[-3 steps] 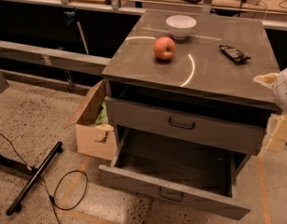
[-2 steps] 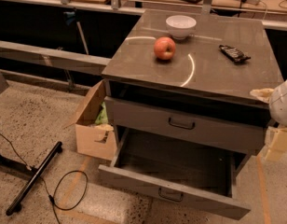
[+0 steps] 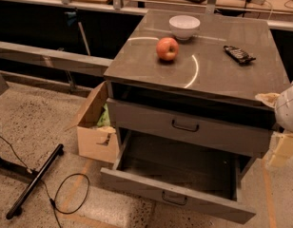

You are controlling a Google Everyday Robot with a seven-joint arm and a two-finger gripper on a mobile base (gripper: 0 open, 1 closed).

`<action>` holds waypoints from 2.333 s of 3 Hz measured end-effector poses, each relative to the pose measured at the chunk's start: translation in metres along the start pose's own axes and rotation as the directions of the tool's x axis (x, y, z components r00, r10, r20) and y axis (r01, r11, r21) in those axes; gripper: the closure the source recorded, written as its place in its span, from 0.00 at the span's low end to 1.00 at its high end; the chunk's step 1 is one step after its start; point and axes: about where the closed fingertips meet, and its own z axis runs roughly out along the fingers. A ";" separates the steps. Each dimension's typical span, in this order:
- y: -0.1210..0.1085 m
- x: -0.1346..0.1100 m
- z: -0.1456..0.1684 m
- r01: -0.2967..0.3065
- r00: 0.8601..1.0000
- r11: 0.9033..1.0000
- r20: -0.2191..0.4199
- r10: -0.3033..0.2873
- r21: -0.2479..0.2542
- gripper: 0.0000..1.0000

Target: Open top drawer

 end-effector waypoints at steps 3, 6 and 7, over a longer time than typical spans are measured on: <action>0.025 -0.009 0.077 0.009 0.989 0.999 0.146 -0.003 -0.039 0.00; -0.012 -0.003 0.151 -0.048 0.991 0.999 0.126 0.046 0.014 0.00; -0.021 -0.001 0.161 -0.059 0.991 0.998 0.119 0.056 0.027 0.00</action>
Offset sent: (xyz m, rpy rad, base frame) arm -0.0063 0.0267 -0.0843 0.1679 0.0185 0.0547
